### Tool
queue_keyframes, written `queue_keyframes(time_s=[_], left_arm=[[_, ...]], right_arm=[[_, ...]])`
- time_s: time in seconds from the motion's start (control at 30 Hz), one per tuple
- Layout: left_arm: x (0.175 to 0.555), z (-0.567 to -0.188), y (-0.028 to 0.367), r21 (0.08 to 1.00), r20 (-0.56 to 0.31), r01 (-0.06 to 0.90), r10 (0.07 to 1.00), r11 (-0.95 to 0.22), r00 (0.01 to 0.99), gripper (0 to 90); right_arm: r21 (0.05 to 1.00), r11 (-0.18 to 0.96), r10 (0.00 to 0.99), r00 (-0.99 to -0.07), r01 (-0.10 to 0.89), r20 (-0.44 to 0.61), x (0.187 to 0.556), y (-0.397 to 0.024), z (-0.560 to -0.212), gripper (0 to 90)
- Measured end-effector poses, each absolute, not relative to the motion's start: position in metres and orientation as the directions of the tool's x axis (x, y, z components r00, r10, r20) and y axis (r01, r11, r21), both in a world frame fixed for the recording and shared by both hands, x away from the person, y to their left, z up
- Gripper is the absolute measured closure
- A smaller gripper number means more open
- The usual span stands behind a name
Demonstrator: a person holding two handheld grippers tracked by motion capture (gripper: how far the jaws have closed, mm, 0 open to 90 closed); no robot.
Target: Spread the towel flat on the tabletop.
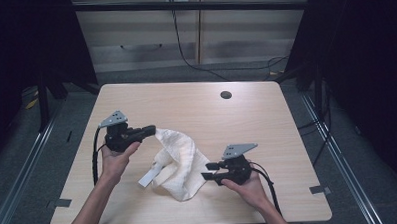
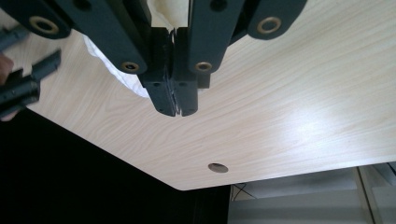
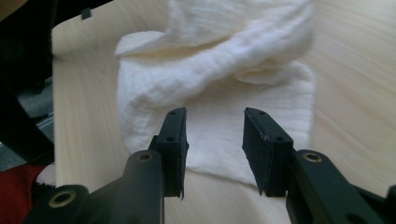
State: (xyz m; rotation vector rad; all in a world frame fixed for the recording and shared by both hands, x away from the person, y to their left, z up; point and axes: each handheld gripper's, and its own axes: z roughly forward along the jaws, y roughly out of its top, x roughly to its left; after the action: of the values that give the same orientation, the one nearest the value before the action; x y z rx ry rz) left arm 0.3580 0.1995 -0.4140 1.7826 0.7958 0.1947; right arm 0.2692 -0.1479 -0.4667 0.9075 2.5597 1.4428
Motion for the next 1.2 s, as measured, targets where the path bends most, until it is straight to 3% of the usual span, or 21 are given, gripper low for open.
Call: queue_keyframes(time_s=[0.5,0.57,0.6,0.63,0.67,0.7,0.97,1.2], left_arm=[[0.359,-0.42,0.201,0.892,-0.255,0.425,0.609,-0.152,0.751,88.4],[0.358,-0.42,0.202,0.896,-0.263,0.423,0.601,-0.139,0.754,88.4],[0.358,-0.42,0.202,0.896,-0.263,0.423,0.601,-0.139,0.754,88.4],[0.358,-0.42,0.202,0.896,-0.256,0.42,0.604,-0.145,0.754,88.4],[0.357,-0.42,0.203,0.897,-0.251,0.418,0.609,-0.146,0.753,88.4],[0.356,-0.418,0.205,0.898,-0.258,0.418,0.606,-0.135,0.752,88.4],[0.354,-0.409,0.219,0.905,-0.251,0.407,0.617,-0.124,0.746,88.4],[0.35,-0.409,0.213,0.906,-0.223,0.392,0.609,-0.158,0.761,88.4]], right_arm=[[0.733,0.524,0.387,-0.888,0.434,0.249,0.262,-0.081,-0.496,46.7],[0.731,0.531,0.382,-0.891,0.429,0.246,0.261,-0.077,-0.499,60.0],[0.731,0.531,0.382,-0.891,0.429,0.246,0.261,-0.077,-0.499,60.0],[0.733,0.54,0.385,-0.896,0.413,0.221,0.26,-0.076,-0.499,68.2],[0.742,0.539,0.389,-0.899,0.399,0.201,0.259,-0.078,-0.495,82.8],[0.751,0.526,0.395,-0.897,0.399,0.2,0.259,-0.08,-0.492,85.5],[0.827,0.381,0.475,-0.855,0.414,0.209,0.264,-0.136,-0.447,88.6],[0.823,0.356,0.541,-0.816,0.442,0.205,0.279,-0.169,-0.435,88.4]])
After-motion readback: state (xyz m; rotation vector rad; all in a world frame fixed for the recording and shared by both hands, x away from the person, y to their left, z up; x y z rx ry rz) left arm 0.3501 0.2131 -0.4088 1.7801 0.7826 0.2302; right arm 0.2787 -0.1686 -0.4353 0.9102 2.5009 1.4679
